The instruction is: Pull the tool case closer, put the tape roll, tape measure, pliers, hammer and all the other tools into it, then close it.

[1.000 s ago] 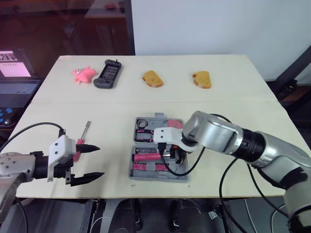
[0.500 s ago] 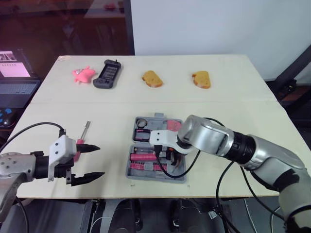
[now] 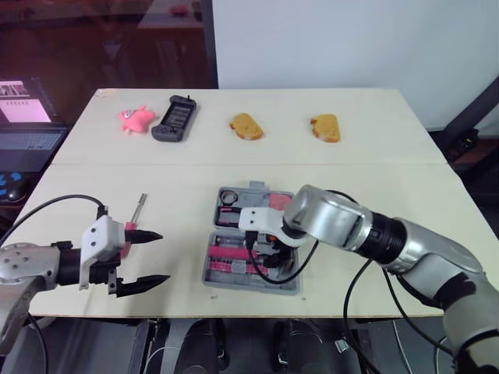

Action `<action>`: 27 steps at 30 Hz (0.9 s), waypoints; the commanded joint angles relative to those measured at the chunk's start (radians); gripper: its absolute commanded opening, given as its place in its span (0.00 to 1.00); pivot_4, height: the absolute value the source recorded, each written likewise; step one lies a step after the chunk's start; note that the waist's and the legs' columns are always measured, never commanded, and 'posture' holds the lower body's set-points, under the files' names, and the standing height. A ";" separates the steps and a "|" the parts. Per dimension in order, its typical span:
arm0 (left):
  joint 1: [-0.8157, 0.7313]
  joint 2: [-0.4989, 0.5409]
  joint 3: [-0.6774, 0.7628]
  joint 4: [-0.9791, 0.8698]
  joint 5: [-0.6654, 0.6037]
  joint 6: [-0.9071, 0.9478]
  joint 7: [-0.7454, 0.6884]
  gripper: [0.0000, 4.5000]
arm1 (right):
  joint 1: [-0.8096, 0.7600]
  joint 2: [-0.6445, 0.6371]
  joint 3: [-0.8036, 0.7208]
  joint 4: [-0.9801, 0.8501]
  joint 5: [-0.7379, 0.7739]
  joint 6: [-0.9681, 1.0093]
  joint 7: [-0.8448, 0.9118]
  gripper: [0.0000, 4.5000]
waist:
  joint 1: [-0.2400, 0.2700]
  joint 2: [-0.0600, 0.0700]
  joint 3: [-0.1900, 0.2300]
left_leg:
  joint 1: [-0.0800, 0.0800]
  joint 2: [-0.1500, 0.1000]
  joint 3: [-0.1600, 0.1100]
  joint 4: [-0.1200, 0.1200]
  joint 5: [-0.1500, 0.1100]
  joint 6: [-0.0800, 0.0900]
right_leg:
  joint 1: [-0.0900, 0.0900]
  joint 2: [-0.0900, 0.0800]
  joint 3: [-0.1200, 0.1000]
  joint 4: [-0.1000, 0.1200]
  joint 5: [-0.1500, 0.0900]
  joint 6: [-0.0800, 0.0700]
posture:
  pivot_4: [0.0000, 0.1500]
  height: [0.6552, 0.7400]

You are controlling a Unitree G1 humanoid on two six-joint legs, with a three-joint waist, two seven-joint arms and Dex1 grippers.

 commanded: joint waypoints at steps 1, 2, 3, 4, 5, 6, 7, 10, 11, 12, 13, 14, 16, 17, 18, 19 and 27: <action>-0.014 0.002 0.006 -0.004 -0.008 -0.004 -0.006 1.00 | -0.012 -0.012 -0.184 -0.073 0.058 0.000 0.002 0.99 | 0.000 0.000 0.000 | 0.000 0.000 0.000 0.000 0.000 0.000 | 0.000 0.000 0.000 0.000 0.000 0.000 | 1.00 0.75; -0.017 0.003 0.003 0.000 -0.006 -0.006 -0.008 1.00 | 0.020 0.001 -0.258 -0.081 0.072 -0.032 -0.013 0.99 | 0.001 0.000 0.000 | 0.000 0.000 0.000 0.000 0.000 0.000 | 0.000 0.000 0.000 0.000 0.000 0.000 | 1.00 0.75; -0.020 0.003 0.002 0.002 -0.005 -0.006 -0.010 1.00 | 0.043 0.011 -0.309 -0.087 0.082 -0.054 -0.025 0.99 | 0.002 -0.001 -0.001 | 0.000 0.000 0.000 0.000 0.000 0.000 | 0.000 0.000 0.000 0.000 0.000 0.000 | 1.00 0.75; -0.023 0.002 -0.001 0.005 -0.005 -0.007 -0.011 1.00 | 0.085 0.012 -0.357 -0.103 0.079 -0.121 -0.041 0.99 | 0.003 -0.001 -0.001 | 0.000 0.000 0.000 0.000 0.000 0.000 | 0.001 0.000 0.000 0.000 0.000 0.000 | 1.00 0.75; -0.027 0.001 -0.003 0.009 -0.005 -0.007 -0.013 1.00 | 0.131 0.004 -0.387 -0.122 0.063 -0.218 -0.053 0.99 | 0.005 -0.002 -0.001 | 0.000 0.000 0.000 0.000 0.000 0.000 | 0.001 0.000 0.000 -0.001 0.000 0.000 | 1.00 0.75; -0.033 0.000 -0.008 0.012 -0.004 -0.008 -0.014 1.00 | 0.183 -0.015 -0.408 -0.141 0.050 -0.306 -0.050 0.99 | 0.006 -0.002 -0.002 | 0.000 0.000 0.000 0.000 0.000 0.000 | 0.001 0.000 0.000 -0.001 0.000 0.000 | 1.00 0.75; -0.037 -0.001 -0.011 0.014 -0.004 -0.007 -0.015 1.00 | 0.216 -0.036 -0.416 -0.147 0.062 -0.330 -0.025 0.99 | 0.006 -0.002 -0.001 | 0.000 0.000 0.000 0.000 0.000 0.000 | 0.002 0.000 -0.001 -0.002 0.000 0.000 | 1.00 0.75; -0.045 0.000 -0.016 0.019 -0.006 -0.006 -0.019 1.00 | 0.263 -0.075 -0.402 -0.146 0.089 -0.343 0.034 0.99 | 0.003 -0.002 -0.001 | 0.000 0.000 0.000 0.000 0.000 0.000 | 0.002 0.000 -0.001 -0.001 0.000 0.000 | 1.00 0.75; -0.049 0.001 -0.018 0.019 -0.008 -0.004 -0.020 1.00 | 0.289 -0.082 -0.406 -0.151 0.089 -0.390 0.050 0.99 | 0.002 -0.002 -0.001 | 0.000 0.000 0.000 0.000 0.000 0.000 | 0.001 0.000 0.000 -0.001 0.000 0.000 | 1.00 0.75; -0.053 0.002 -0.021 0.019 -0.010 -0.002 -0.020 1.00 | 0.312 -0.091 -0.406 -0.152 0.084 -0.431 0.062 0.99 | 0.001 -0.003 -0.001 | 0.001 0.000 0.000 0.000 0.000 0.000 | 0.002 0.000 0.000 -0.001 0.000 0.000 | 1.00 0.75; -0.055 0.002 -0.022 0.019 -0.011 -0.001 -0.020 1.00 | 0.329 -0.097 -0.396 -0.147 0.064 -0.475 0.065 0.99 | 0.000 -0.003 -0.001 | 0.001 0.000 0.000 0.000 0.000 0.000 | 0.002 0.001 0.000 -0.001 0.000 0.000 | 1.00 0.75; -0.057 0.003 -0.022 0.019 -0.013 0.000 -0.021 1.00 | 0.345 -0.092 -0.377 -0.128 0.033 -0.521 0.054 0.94 | -0.001 -0.003 -0.001 | 0.001 0.000 0.000 -0.001 0.000 0.000 | 0.002 0.001 -0.001 -0.001 0.000 0.000 | 1.00 0.75; -0.059 0.002 -0.019 0.016 -0.022 0.006 -0.022 1.00 | 0.384 -0.071 -0.345 -0.086 -0.017 -0.605 0.035 0.80 | -0.002 -0.003 -0.001 | 0.001 0.000 0.000 -0.001 0.000 0.000 | 0.001 0.001 0.000 -0.001 0.000 0.000 | 1.00 0.75; -0.060 0.003 -0.017 0.014 -0.026 0.010 -0.023 1.00 | 0.402 -0.056 -0.338 -0.063 -0.035 -0.643 0.027 0.69 | -0.001 -0.003 -0.001 | 0.001 0.000 0.000 -0.001 0.000 0.000 | 0.002 0.001 0.000 -0.001 0.000 0.000 | 1.00 0.75; -0.060 0.003 -0.015 0.012 -0.029 0.012 -0.023 1.00 | 0.415 -0.044 -0.331 -0.037 -0.057 -0.676 0.017 0.57 | 0.000 -0.003 -0.001 | 0.001 0.000 0.000 -0.001 0.001 -0.001 | 0.002 0.001 0.000 -0.001 0.000 0.000 | 1.00 0.75; -0.060 0.005 -0.012 0.011 -0.031 0.015 -0.024 1.00 | 0.430 -0.031 -0.319 -0.003 -0.083 -0.716 0.010 0.48 | 0.000 -0.003 -0.001 | 0.001 0.000 0.000 -0.001 0.001 -0.001 | 0.002 0.001 0.000 -0.001 0.000 0.000 | 1.00 0.75; -0.054 0.016 0.004 0.004 -0.038 0.028 -0.026 1.00 | 0.493 0.060 -0.302 0.161 -0.183 -0.872 -0.019 0.01 | 0.002 -0.003 -0.001 | 0.001 0.000 0.000 0.000 0.001 -0.002 | 0.003 0.001 0.000 -0.001 0.000 0.000 | 1.00 0.75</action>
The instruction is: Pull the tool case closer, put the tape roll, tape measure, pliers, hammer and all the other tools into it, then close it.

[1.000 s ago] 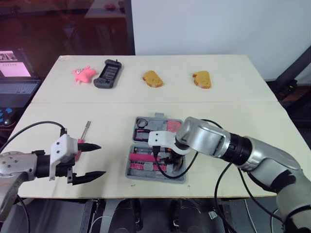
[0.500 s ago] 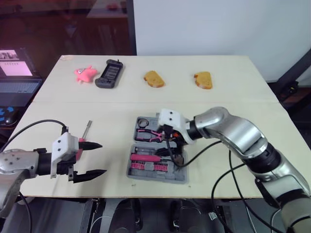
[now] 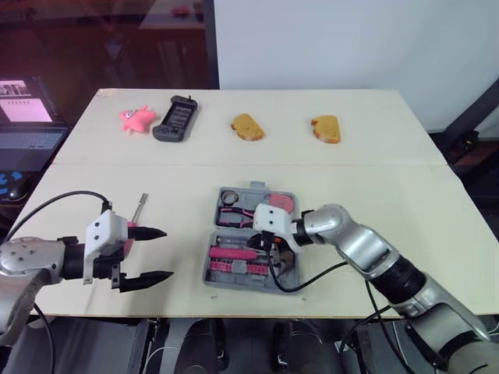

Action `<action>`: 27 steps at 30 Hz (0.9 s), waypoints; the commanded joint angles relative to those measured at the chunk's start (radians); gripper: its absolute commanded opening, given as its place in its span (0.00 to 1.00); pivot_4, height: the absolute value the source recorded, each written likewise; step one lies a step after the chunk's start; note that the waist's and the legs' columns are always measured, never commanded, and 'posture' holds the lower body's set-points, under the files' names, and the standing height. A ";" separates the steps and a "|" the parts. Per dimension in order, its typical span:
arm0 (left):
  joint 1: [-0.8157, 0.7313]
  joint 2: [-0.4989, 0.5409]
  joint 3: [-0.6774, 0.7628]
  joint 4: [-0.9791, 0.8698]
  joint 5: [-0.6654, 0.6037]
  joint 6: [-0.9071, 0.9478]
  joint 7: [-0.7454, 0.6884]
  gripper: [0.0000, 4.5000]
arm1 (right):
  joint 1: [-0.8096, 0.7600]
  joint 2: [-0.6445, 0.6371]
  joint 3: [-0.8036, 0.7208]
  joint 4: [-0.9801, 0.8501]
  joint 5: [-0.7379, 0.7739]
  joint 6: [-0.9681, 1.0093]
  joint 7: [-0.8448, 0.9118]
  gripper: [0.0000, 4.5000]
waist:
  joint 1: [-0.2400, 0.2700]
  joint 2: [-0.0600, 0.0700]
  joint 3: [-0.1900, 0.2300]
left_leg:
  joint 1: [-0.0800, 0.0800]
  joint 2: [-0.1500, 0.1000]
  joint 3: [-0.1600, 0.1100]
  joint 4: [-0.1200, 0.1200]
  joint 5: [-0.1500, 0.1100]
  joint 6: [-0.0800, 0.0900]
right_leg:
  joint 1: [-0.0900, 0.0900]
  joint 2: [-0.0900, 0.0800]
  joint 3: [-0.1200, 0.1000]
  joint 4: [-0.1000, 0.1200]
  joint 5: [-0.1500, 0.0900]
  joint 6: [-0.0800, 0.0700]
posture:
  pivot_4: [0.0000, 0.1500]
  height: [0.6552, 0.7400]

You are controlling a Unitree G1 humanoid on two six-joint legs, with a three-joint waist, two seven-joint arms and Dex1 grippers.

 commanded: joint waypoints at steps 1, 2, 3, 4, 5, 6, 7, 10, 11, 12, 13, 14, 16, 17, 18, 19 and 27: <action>0.002 0.016 0.037 -0.022 -0.015 0.003 -0.008 1.00 | 0.016 0.033 -0.007 0.028 -0.032 -0.056 -0.006 0.01 | -0.001 0.000 0.000 | 0.000 0.000 0.000 0.000 0.000 0.000 | 0.000 0.000 0.000 0.000 0.000 0.000 | 1.00 0.75; 0.003 0.018 0.040 -0.023 -0.015 0.004 -0.007 1.00 | 0.030 0.046 -0.006 0.043 -0.030 -0.054 -0.005 0.01 | -0.001 0.000 0.000 | 0.000 0.000 0.000 0.000 0.000 0.000 | 0.000 0.000 0.000 0.000 0.000 0.000 | 1.00 0.75; 0.004 0.020 0.042 -0.025 -0.016 0.006 -0.007 1.00 | 0.040 0.055 -0.007 0.052 -0.028 -0.052 -0.003 0.01 | -0.001 0.000 0.000 | 0.000 0.000 0.000 0.000 0.000 0.000 | 0.000 0.000 0.000 0.000 0.000 0.000 | 1.00 0.75; 0.005 0.021 0.044 -0.025 -0.016 0.006 -0.008 1.00 | 0.048 0.059 -0.001 0.059 -0.034 -0.058 0.005 0.01 | -0.001 0.000 0.000 | 0.000 0.000 0.000 0.000 0.000 0.000 | 0.001 0.000 0.000 0.000 0.000 0.000 | 1.00 0.75; 0.005 0.022 0.045 -0.024 -0.015 0.004 -0.009 1.00 | 0.056 0.059 0.006 0.064 -0.042 -0.063 0.013 0.01 | -0.001 0.000 0.000 | 0.000 0.000 0.000 0.000 0.000 0.000 | 0.001 0.000 0.000 0.000 0.000 0.000 | 1.00 0.75; 0.006 0.023 0.046 -0.023 -0.014 0.004 -0.010 1.00 | 0.065 0.062 0.009 0.071 -0.048 -0.064 0.017 0.01 | -0.001 0.000 0.000 | 0.001 0.000 0.000 0.000 0.000 0.000 | 0.001 0.000 0.000 0.000 0.000 0.000 | 1.00 0.75; 0.006 0.025 0.047 -0.022 -0.013 0.004 -0.011 1.00 | 0.076 0.063 0.016 0.082 -0.057 -0.066 0.020 0.01 | -0.001 0.000 0.000 | 0.002 0.000 0.000 0.000 0.000 0.000 | 0.002 0.000 0.000 0.000 0.000 0.000 | 1.00 0.75; 0.004 0.027 0.051 -0.022 -0.013 0.007 -0.012 1.00 | 0.113 0.057 0.048 0.127 -0.095 -0.097 0.029 0.01 | -0.002 0.000 0.000 | 0.005 0.000 -0.001 -0.001 0.000 0.000 | 0.004 0.000 0.000 0.000 0.000 0.000 | 1.00 0.75; 0.004 0.027 0.052 -0.023 -0.013 0.008 -0.012 1.00 | 0.124 0.056 0.056 0.144 -0.108 -0.110 0.030 0.01 | -0.002 0.000 -0.001 | 0.006 0.000 -0.001 -0.001 0.000 0.000 | 0.006 0.000 0.000 -0.001 0.000 0.000 | 1.00 0.75; 0.004 0.028 0.052 -0.023 -0.013 0.008 -0.012 1.00 | 0.131 0.057 0.060 0.159 -0.120 -0.123 0.031 0.01 | -0.002 -0.001 -0.001 | 0.008 0.000 -0.001 -0.001 0.000 0.000 | 0.008 0.000 0.000 -0.002 0.000 0.000 | 1.00 0.75; 0.004 0.028 0.053 -0.023 -0.012 0.008 -0.012 1.00 | 0.137 0.060 0.061 0.177 -0.132 -0.139 0.029 0.01 | -0.002 -0.002 -0.002 | 0.009 0.000 -0.001 -0.001 -0.001 0.000 | 0.009 0.000 0.000 -0.002 -0.001 0.000 | 1.00 0.75; 0.005 0.028 0.054 -0.024 -0.012 0.009 -0.011 1.00 | 0.143 0.066 0.058 0.199 -0.140 -0.160 0.024 0.01 | -0.002 -0.003 -0.004 | 0.010 0.000 -0.001 -0.001 -0.001 0.000 | 0.010 0.000 0.000 -0.002 -0.001 0.000 | 1.00 0.75; 0.006 0.029 0.055 -0.026 -0.011 0.010 -0.010 1.00 | 0.152 0.073 0.051 0.236 -0.154 -0.187 0.019 0.01 | -0.003 -0.007 -0.007 | 0.011 0.000 -0.002 -0.002 -0.001 0.000 | 0.011 0.001 0.000 -0.002 -0.001 0.000 | 1.00 0.75; 0.005 0.030 0.054 -0.025 -0.011 0.010 -0.010 1.00 | 0.154 0.073 0.050 0.250 -0.161 -0.200 0.021 0.01 | -0.003 -0.008 -0.008 | 0.013 0.001 -0.002 -0.002 -0.001 0.000 | 0.013 0.001 0.000 -0.002 -0.001 0.000 | 1.00 0.75; 0.004 0.030 0.053 -0.023 -0.010 0.010 -0.011 1.00 | 0.155 0.074 0.050 0.260 -0.168 -0.209 0.024 0.01 | -0.004 -0.008 -0.008 | 0.015 0.001 -0.003 -0.003 -0.001 0.001 | 0.013 0.001 0.000 -0.002 -0.001 0.000 | 1.00 0.75; 0.003 0.031 0.052 -0.023 -0.007 0.008 -0.011 1.00 | 0.159 0.073 0.056 0.277 -0.181 -0.229 0.026 0.01 | -0.005 -0.008 -0.008 | 0.017 0.001 -0.003 -0.003 -0.002 0.001 | 0.013 0.001 0.000 -0.003 -0.001 0.000 | 1.00 0.75; 0.005 0.034 0.050 -0.023 -0.002 0.005 -0.009 1.00 | 0.204 0.079 0.097 0.454 -0.293 -0.406 -0.002 0.01 | -0.004 -0.010 -0.030 | 0.027 0.001 -0.002 -0.008 -0.004 0.004 | 0.019 -0.001 0.000 -0.004 -0.004 -0.003 | 1.00 0.75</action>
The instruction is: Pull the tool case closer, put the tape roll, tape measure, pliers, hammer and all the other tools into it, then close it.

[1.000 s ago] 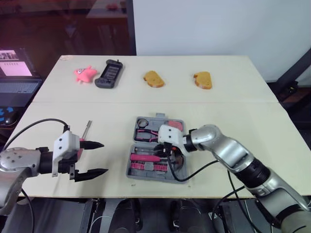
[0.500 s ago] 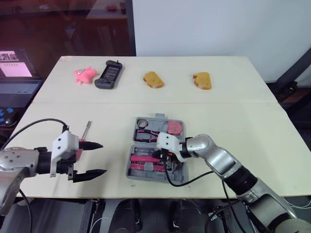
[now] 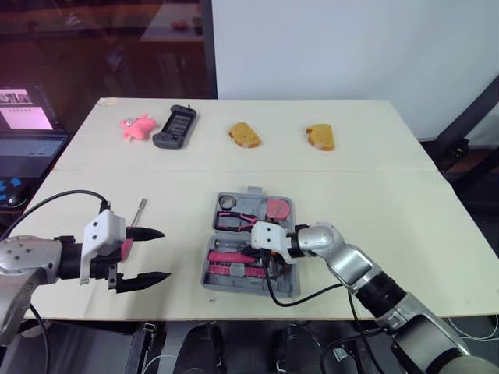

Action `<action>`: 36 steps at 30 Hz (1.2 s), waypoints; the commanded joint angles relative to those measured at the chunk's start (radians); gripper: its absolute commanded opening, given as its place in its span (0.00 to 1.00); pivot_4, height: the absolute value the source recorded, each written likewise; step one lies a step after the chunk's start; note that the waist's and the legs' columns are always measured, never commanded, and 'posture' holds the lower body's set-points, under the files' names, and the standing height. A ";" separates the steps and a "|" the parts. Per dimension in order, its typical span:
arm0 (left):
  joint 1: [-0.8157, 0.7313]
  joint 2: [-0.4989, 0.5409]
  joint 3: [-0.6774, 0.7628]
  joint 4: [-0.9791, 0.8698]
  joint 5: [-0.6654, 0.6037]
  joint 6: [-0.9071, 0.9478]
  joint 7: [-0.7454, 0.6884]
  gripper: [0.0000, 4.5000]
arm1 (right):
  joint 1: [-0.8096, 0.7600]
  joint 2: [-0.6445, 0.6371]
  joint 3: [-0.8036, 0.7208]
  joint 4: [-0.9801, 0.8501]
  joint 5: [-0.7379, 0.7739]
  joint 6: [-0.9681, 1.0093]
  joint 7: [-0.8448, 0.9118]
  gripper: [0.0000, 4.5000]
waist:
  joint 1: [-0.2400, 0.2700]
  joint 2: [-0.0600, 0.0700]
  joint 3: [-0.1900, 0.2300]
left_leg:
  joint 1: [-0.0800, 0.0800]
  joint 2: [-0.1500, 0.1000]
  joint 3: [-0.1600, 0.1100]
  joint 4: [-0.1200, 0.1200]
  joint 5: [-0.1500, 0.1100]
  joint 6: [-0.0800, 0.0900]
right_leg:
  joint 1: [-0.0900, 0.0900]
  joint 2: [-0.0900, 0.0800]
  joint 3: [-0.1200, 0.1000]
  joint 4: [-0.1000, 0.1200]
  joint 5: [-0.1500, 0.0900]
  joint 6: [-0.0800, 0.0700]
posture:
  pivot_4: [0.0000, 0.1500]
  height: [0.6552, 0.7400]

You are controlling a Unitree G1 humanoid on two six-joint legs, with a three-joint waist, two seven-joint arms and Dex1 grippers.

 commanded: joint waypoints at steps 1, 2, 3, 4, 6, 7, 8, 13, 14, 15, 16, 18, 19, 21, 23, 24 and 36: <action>-0.001 0.014 0.040 -0.020 -0.003 -0.008 0.002 1.00 | 0.090 -0.012 0.096 0.205 -0.128 0.005 -0.012 0.01 | 0.001 -0.001 -0.006 | 0.001 0.000 0.000 -0.001 0.000 0.000 | 0.001 0.000 0.000 0.000 0.000 0.000 | 1.00 0.75; -0.001 0.014 0.041 -0.020 -0.003 -0.008 0.002 1.00 | 0.090 -0.009 0.091 0.215 -0.135 -0.005 -0.020 0.01 | 0.003 -0.003 -0.007 | 0.005 0.000 0.000 -0.004 0.001 -0.001 | 0.003 -0.001 0.000 -0.001 -0.001 -0.002 | 1.00 0.75; -0.001 0.015 0.041 -0.019 -0.003 -0.008 0.002 1.00 | 0.087 -0.009 0.092 0.227 -0.149 -0.021 -0.027 0.01 | 0.005 -0.003 -0.008 | 0.010 0.000 0.000 -0.007 0.001 -0.003 | 0.007 -0.001 0.000 -0.003 -0.003 -0.004 | 1.00 0.75; -0.002 0.015 0.041 -0.019 -0.003 -0.008 0.002 1.00 | 0.084 -0.010 0.095 0.237 -0.164 -0.039 -0.030 0.01 | 0.006 -0.003 -0.008 | 0.013 0.000 0.000 -0.008 0.000 -0.004 | 0.011 -0.002 0.000 -0.004 -0.003 -0.004 | 1.00 0.75; -0.002 0.015 0.041 -0.019 -0.003 -0.008 0.002 1.00 | 0.088 0.006 0.051 0.218 -0.127 -0.053 -0.029 0.01 | 0.007 -0.004 -0.011 | 0.015 0.000 0.000 -0.010 -0.001 -0.005 | 0.013 -0.002 0.000 -0.006 -0.005 -0.007 | 1.00 0.75; -0.003 0.014 0.042 -0.018 -0.003 -0.008 0.003 1.00 | 0.090 0.015 0.018 0.194 -0.091 -0.056 -0.024 0.01 | 0.007 -0.004 -0.011 | 0.015 0.000 0.000 -0.010 -0.001 -0.005 | 0.013 -0.002 0.000 -0.006 -0.005 -0.007 | 1.00 0.75; -0.004 0.012 0.043 -0.018 -0.005 -0.007 0.004 1.00 | 0.092 0.024 -0.015 0.164 -0.053 -0.054 -0.013 0.01 | 0.006 -0.004 -0.011 | 0.015 0.001 0.000 -0.010 -0.001 -0.005 | 0.013 -0.002 0.000 -0.006 -0.005 -0.007 | 1.00 0.75; -0.012 0.009 0.036 -0.013 -0.005 -0.009 0.005 1.00 | 0.092 0.052 -0.157 -0.016 0.120 0.035 0.041 0.01 | 0.006 0.002 -0.005 | 0.012 0.000 0.000 -0.010 -0.001 -0.004 | 0.011 -0.003 0.000 -0.007 -0.005 -0.007 | 1.00 0.75; -0.014 0.008 0.034 -0.011 -0.005 -0.009 0.005 1.00 | 0.092 0.050 -0.169 -0.047 0.139 0.061 0.053 0.01 | 0.005 0.003 -0.004 | 0.011 0.000 0.000 -0.010 -0.001 -0.003 | 0.010 -0.003 0.000 -0.008 -0.005 -0.007 | 1.00 0.75; -0.015 0.007 0.033 -0.010 -0.005 -0.010 0.005 1.00 | 0.093 0.048 -0.176 -0.075 0.155 0.091 0.064 0.01 | 0.004 0.003 -0.003 | 0.009 0.001 0.000 -0.010 0.000 -0.002 | 0.008 -0.003 0.000 -0.007 -0.004 -0.007 | 1.00 0.75; -0.016 0.007 0.032 -0.010 -0.005 -0.011 0.005 1.00 | 0.094 0.046 -0.181 -0.098 0.167 0.117 0.074 0.01 | 0.004 0.003 -0.003 | 0.006 0.001 0.000 -0.010 0.001 -0.002 | 0.006 -0.002 0.000 -0.007 -0.004 -0.007 | 1.00 0.75; -0.020 0.005 0.028 -0.008 -0.004 -0.011 0.005 1.00 | 0.098 0.040 -0.180 -0.129 0.181 0.164 0.089 0.01 | -0.001 0.003 -0.003 | 0.000 0.001 0.000 -0.010 0.002 -0.002 | 0.003 -0.002 0.000 -0.005 -0.003 -0.004 | 1.00 0.75; -0.022 0.004 0.025 -0.007 -0.003 -0.011 0.004 1.00 | 0.099 0.039 -0.177 -0.138 0.182 0.178 0.091 0.01 | -0.001 0.003 -0.002 | -0.002 0.001 0.000 -0.009 0.002 -0.002 | 0.000 -0.002 0.000 -0.003 -0.002 -0.003 | 1.00 0.75; -0.025 0.003 0.023 -0.006 -0.003 -0.011 0.004 1.00 | 0.102 0.044 -0.176 -0.144 0.185 0.195 0.089 0.01 | 0.001 0.003 -0.002 | -0.003 0.001 0.000 -0.009 0.003 -0.003 | -0.002 -0.001 0.000 -0.001 -0.002 -0.003 | 1.00 0.75; -0.028 0.003 0.021 -0.004 -0.002 -0.011 0.004 1.00 | 0.102 0.050 -0.173 -0.137 0.181 0.197 0.085 0.01 | 0.002 0.004 -0.001 | -0.003 0.001 0.000 -0.009 0.003 -0.003 | -0.002 -0.001 0.000 -0.001 -0.002 -0.003 | 1.00 0.75; -0.029 0.002 0.019 -0.002 -0.001 -0.012 0.004 1.00 | 0.101 0.053 -0.173 -0.131 0.180 0.197 0.084 0.01 | 0.002 0.004 -0.001 | -0.003 0.001 0.000 -0.009 0.003 -0.003 | -0.003 -0.001 0.000 -0.001 -0.003 -0.004 | 1.00 0.75; -0.027 0.001 0.018 -0.001 0.002 -0.016 0.006 1.00 | 0.095 0.059 -0.189 -0.077 0.176 0.187 0.077 0.01 | 0.003 0.004 0.002 | -0.003 0.001 0.000 -0.009 0.003 -0.003 | -0.005 -0.001 0.000 -0.001 -0.003 -0.004 | 1.00 0.75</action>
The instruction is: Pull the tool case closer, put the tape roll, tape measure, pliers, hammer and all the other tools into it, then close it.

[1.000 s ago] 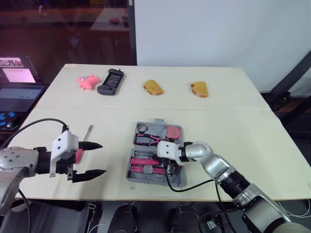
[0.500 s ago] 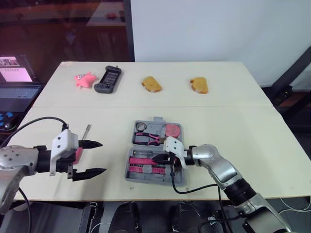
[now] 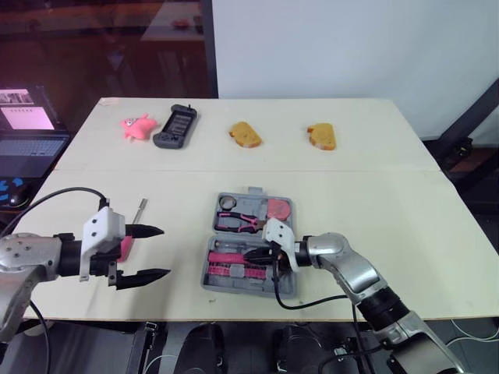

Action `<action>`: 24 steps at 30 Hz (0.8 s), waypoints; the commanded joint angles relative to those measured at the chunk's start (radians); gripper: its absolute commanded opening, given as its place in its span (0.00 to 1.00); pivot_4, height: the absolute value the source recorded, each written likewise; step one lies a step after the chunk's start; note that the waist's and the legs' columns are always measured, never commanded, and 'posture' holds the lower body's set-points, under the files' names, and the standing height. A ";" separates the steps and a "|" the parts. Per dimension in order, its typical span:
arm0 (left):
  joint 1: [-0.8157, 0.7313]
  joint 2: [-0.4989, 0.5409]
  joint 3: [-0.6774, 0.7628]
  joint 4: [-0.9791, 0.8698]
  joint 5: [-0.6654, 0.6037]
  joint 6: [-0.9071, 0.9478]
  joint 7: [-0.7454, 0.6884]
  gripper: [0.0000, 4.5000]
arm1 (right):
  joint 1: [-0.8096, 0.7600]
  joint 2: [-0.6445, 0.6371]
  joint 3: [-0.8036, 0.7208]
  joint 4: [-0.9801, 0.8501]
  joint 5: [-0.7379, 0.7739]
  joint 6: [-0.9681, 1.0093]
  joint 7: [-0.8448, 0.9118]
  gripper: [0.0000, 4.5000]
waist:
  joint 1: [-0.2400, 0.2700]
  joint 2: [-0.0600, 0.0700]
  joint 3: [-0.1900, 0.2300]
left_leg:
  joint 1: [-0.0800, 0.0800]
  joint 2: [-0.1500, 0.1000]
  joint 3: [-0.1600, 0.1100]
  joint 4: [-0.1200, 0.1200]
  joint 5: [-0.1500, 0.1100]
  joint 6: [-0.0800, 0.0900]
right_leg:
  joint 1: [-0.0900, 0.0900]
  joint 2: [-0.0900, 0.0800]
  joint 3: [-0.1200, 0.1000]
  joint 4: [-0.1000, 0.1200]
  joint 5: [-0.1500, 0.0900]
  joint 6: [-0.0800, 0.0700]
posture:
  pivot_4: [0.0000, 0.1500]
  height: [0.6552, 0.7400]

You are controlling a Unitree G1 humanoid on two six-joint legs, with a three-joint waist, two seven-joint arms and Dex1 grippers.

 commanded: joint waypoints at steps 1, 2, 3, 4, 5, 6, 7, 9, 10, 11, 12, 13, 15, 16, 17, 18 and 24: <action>-0.008 0.001 0.019 -0.014 0.000 -0.014 0.005 1.00 | -0.009 0.004 -0.010 -0.007 0.003 -0.014 0.007 0.01 | 0.000 0.000 0.000 | 0.000 0.000 0.000 0.000 0.000 0.000 | 0.000 0.000 0.000 0.000 0.000 0.000 | 1.00 0.75; -0.007 0.000 0.019 -0.015 0.000 -0.014 0.005 1.00 | -0.008 0.006 -0.011 -0.005 0.003 -0.013 0.005 0.01 | 0.000 0.001 0.001 | 0.000 0.000 0.000 0.000 0.000 0.000 | 0.000 0.000 0.000 0.000 0.000 0.000 | 1.00 0.75; -0.006 0.000 0.019 -0.016 0.000 -0.014 0.006 1.00 | -0.008 0.006 -0.011 -0.004 0.002 -0.013 0.004 0.01 | 0.000 0.001 0.001 | 0.000 0.000 0.000 0.000 0.000 0.000 | 0.000 0.000 0.000 0.000 0.000 0.000 | 1.00 0.75; -0.005 0.000 0.019 -0.016 0.000 -0.015 0.005 1.00 | -0.008 0.003 -0.005 -0.003 -0.004 -0.014 0.006 0.01 | 0.000 0.001 0.001 | 0.000 0.000 0.000 0.000 0.000 0.000 | 0.000 0.000 0.000 0.000 0.000 0.000 | 1.00 0.75; -0.003 0.000 0.020 -0.016 0.000 -0.015 0.005 1.00 | -0.006 -0.003 0.006 0.006 -0.017 -0.015 0.007 0.01 | 0.000 0.001 0.001 | 0.000 0.000 0.000 0.000 0.000 0.000 | 0.000 0.000 0.000 0.000 0.000 0.000 | 1.00 0.75; -0.002 0.000 0.020 -0.016 0.001 -0.017 0.005 1.00 | -0.003 -0.008 0.019 0.023 -0.033 -0.016 0.006 0.01 | -0.001 0.001 0.001 | 0.000 0.000 0.000 0.000 0.000 0.000 | 0.000 0.000 0.000 0.000 0.000 0.000 | 1.00 0.75; -0.002 0.000 0.020 -0.016 0.002 -0.017 0.005 1.00 | -0.001 -0.011 0.029 0.043 -0.051 -0.020 0.002 0.01 | -0.001 0.001 0.001 | 0.000 0.000 0.000 0.000 0.000 0.000 | 0.000 0.000 0.000 0.000 0.000 0.000 | 1.00 0.75; -0.003 0.001 0.019 -0.015 0.002 -0.017 0.005 1.00 | 0.000 -0.011 0.040 0.078 -0.070 -0.025 -0.003 0.01 | -0.001 0.001 0.001 | 0.000 0.000 0.000 0.000 0.000 0.000 | 0.000 0.000 0.000 0.000 0.000 0.000 | 1.00 0.75; -0.004 0.001 0.018 -0.014 0.003 -0.017 0.005 1.00 | -0.001 -0.012 0.046 0.094 -0.079 -0.030 -0.003 0.01 | -0.001 0.001 0.001 | 0.001 0.000 0.000 0.000 0.000 0.000 | 0.000 0.000 0.000 0.000 0.000 0.000 | 1.00 0.75; -0.005 0.001 0.017 -0.015 0.003 -0.017 0.005 1.00 | -0.001 -0.014 0.053 0.109 -0.086 -0.040 -0.001 0.01 | -0.001 0.001 0.001 | 0.001 0.000 0.000 0.000 0.000 0.000 | 0.000 0.000 0.000 0.000 0.000 -0.001 | 1.00 0.75; -0.004 0.001 0.018 -0.015 0.002 -0.016 0.005 1.00 | 0.000 -0.015 0.059 0.118 -0.091 -0.047 0.000 0.01 | -0.001 0.001 0.001 | 0.001 0.000 0.000 0.000 0.000 0.000 | 0.000 0.000 0.000 0.000 -0.001 -0.001 | 1.00 0.75; -0.004 0.001 0.017 -0.015 0.003 -0.017 0.006 1.00 | 0.002 -0.014 0.069 0.139 -0.098 -0.057 0.004 0.01 | -0.001 0.001 0.000 | 0.001 0.000 0.000 0.000 0.000 0.000 | 0.000 0.000 0.000 0.000 -0.001 -0.002 | 1.00 0.75; -0.004 0.001 0.017 -0.016 0.003 -0.016 0.006 1.00 | 0.006 -0.010 0.088 0.179 -0.115 -0.070 0.006 0.01 | -0.002 0.000 0.000 | 0.002 0.000 0.000 0.000 0.000 0.000 | 0.000 0.000 0.000 0.000 -0.001 -0.002 | 1.00 0.75; -0.004 0.001 0.016 -0.016 0.003 -0.015 0.006 1.00 | 0.006 -0.009 0.095 0.194 -0.121 -0.076 0.005 0.01 | -0.002 0.000 0.000 | 0.002 0.000 0.000 0.000 0.000 0.000 | 0.001 0.000 0.000 0.000 -0.001 -0.002 | 1.00 0.75; -0.003 0.002 0.017 -0.016 0.003 -0.015 0.005 1.00 | 0.005 -0.005 0.104 0.219 -0.133 -0.085 0.002 0.01 | -0.003 0.000 0.000 | 0.003 0.000 0.000 0.000 0.000 0.000 | 0.001 0.000 0.000 0.000 -0.001 -0.002 | 1.00 0.75; -0.003 0.002 0.016 -0.016 0.003 -0.015 0.005 1.00 | 0.004 -0.001 0.109 0.240 -0.139 -0.091 -0.003 0.01 | -0.004 0.000 0.000 | 0.003 0.001 0.000 0.000 0.000 0.000 | 0.002 0.000 0.000 0.000 -0.001 -0.003 | 1.00 0.75; -0.001 0.004 0.015 -0.014 0.010 -0.017 0.001 1.00 | 0.001 0.024 0.140 0.393 -0.180 -0.176 -0.014 0.01 | -0.007 -0.002 -0.002 | 0.012 0.004 0.000 -0.002 -0.002 -0.003 | 0.009 0.001 0.000 -0.001 -0.003 -0.005 | 1.00 0.75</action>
